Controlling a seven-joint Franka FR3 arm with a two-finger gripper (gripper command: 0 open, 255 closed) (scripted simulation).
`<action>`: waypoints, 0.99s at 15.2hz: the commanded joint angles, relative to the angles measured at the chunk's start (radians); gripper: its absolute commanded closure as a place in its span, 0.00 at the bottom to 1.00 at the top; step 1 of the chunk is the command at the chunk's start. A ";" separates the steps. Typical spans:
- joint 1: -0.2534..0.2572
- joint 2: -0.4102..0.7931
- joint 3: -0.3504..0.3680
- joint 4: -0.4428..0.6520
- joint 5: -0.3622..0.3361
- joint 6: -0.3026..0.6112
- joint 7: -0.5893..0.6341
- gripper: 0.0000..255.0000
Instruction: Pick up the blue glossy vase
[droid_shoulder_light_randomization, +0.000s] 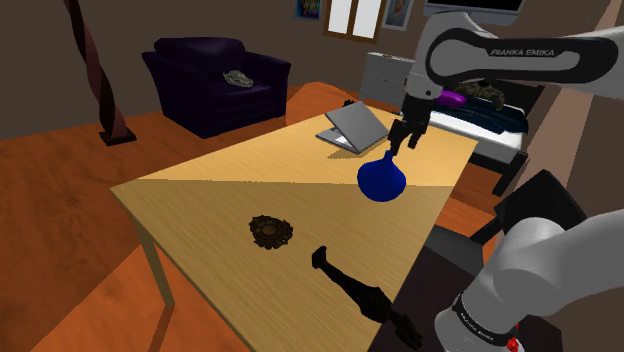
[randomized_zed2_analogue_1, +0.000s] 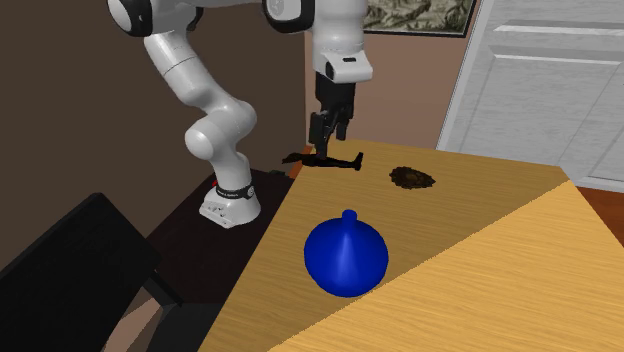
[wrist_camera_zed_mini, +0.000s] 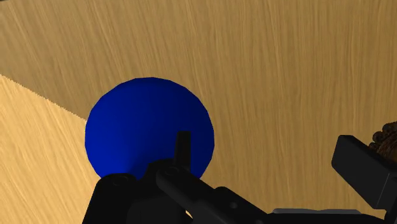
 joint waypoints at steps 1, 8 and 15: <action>-0.009 0.066 -0.037 0.032 -0.009 0.030 -0.037 0.00; -0.029 0.312 -0.148 0.181 0.009 0.104 -0.162 0.00; -0.036 0.378 -0.172 0.164 0.023 0.182 -0.192 0.00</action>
